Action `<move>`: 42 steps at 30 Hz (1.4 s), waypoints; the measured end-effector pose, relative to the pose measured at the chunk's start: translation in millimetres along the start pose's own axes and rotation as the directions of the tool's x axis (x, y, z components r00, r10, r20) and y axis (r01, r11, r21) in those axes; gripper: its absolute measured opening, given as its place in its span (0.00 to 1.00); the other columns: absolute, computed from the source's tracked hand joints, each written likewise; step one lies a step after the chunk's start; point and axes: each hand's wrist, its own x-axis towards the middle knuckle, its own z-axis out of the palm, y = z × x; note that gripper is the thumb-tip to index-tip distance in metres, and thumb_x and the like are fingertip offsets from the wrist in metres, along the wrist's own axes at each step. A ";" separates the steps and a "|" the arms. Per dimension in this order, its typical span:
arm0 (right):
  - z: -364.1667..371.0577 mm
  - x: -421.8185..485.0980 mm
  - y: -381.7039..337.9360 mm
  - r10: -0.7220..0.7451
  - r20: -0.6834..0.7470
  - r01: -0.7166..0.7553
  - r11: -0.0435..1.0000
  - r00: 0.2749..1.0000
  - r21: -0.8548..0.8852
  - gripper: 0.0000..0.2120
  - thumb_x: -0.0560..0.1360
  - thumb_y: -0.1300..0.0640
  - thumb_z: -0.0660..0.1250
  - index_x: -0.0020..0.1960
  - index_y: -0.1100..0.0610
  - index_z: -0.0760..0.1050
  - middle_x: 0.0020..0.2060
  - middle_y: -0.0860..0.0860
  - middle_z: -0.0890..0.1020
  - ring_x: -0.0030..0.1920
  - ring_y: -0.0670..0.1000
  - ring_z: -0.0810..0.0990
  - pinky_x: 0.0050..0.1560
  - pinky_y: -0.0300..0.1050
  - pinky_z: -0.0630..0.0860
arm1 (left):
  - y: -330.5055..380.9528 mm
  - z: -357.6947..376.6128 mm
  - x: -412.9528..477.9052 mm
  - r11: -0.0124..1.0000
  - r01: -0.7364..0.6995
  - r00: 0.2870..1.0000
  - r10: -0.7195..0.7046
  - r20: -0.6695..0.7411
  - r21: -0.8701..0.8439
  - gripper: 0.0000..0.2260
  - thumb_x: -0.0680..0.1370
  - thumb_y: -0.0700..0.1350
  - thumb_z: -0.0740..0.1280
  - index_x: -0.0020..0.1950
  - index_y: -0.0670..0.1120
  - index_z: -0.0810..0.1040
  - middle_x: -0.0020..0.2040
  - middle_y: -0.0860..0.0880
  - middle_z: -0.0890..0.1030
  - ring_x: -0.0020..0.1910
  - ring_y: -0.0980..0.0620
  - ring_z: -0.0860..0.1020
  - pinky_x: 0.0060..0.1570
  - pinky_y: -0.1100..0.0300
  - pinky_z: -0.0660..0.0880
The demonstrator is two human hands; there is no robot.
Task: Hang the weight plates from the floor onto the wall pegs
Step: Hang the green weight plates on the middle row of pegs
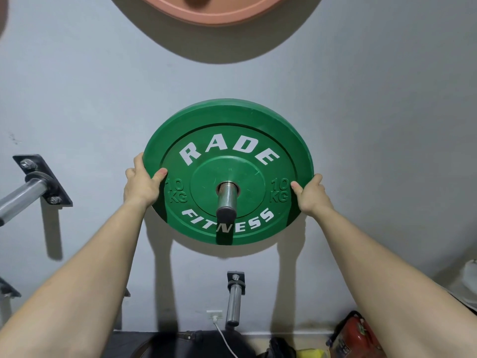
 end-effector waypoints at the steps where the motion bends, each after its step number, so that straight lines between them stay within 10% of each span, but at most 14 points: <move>1: -1.3 -1.3 -1.4 0.017 0.012 -0.017 1.000 1.000 -0.002 0.29 0.81 0.38 0.57 0.70 0.58 0.55 0.66 0.63 0.71 0.61 0.66 0.75 0.60 0.62 0.74 | 0.8 -1.3 0.0 1.000 0.008 1.000 -0.008 0.012 0.003 0.29 0.81 0.57 0.64 0.78 0.54 0.54 0.69 0.39 0.67 0.61 0.33 0.73 0.63 0.41 0.69; 7: -17.9 -19.5 -25.6 0.161 -0.050 -0.167 0.973 0.986 -0.160 0.33 0.79 0.42 0.59 0.76 0.60 0.55 0.70 0.61 0.68 0.64 0.64 0.74 0.54 0.55 0.71 | 17.4 -22.0 1.4 0.997 0.044 0.996 -0.049 0.079 0.061 0.33 0.81 0.57 0.64 0.79 0.45 0.53 0.75 0.37 0.63 0.70 0.33 0.68 0.69 0.40 0.66; 14: -46.8 -65.9 -67.3 0.021 -0.110 -0.055 0.948 0.994 -0.313 0.26 0.79 0.45 0.58 0.71 0.60 0.66 0.69 0.61 0.68 0.57 0.63 0.77 0.48 0.52 0.71 | 39.7 -70.7 -21.5 0.950 -0.162 0.987 0.152 0.056 0.268 0.29 0.81 0.57 0.61 0.77 0.43 0.62 0.74 0.39 0.66 0.68 0.36 0.71 0.65 0.42 0.70; 20: -59.0 -123.5 -95.9 -0.091 0.101 0.123 0.916 0.991 -0.382 0.15 0.72 0.44 0.59 0.45 0.55 0.72 0.62 0.62 0.73 0.51 0.62 0.78 0.52 0.52 0.77 | 41.7 -101.2 -55.3 0.927 -0.198 0.972 0.146 0.182 0.319 0.26 0.80 0.56 0.61 0.74 0.44 0.66 0.71 0.40 0.68 0.66 0.37 0.72 0.64 0.42 0.72; 26: -69.2 -185.9 -104.2 -0.162 0.145 0.215 0.820 0.976 -0.531 0.19 0.74 0.44 0.59 0.59 0.55 0.72 0.65 0.60 0.70 0.58 0.62 0.75 0.58 0.56 0.76 | 44.2 -129.5 -103.0 0.888 -0.293 0.932 0.184 0.312 0.353 0.22 0.81 0.52 0.60 0.73 0.46 0.68 0.71 0.41 0.68 0.66 0.38 0.72 0.65 0.43 0.71; 42: -88.3 -402.3 -24.2 -0.338 0.128 0.354 0.783 0.933 -0.511 0.19 0.80 0.40 0.50 0.45 0.54 0.66 0.65 0.61 0.67 0.50 0.61 0.75 0.54 0.55 0.75 | -3.2 -214.8 -331.0 0.862 -0.418 0.895 0.337 0.292 0.286 0.20 0.82 0.56 0.57 0.66 0.44 0.75 0.62 0.43 0.78 0.60 0.43 0.76 0.59 0.46 0.75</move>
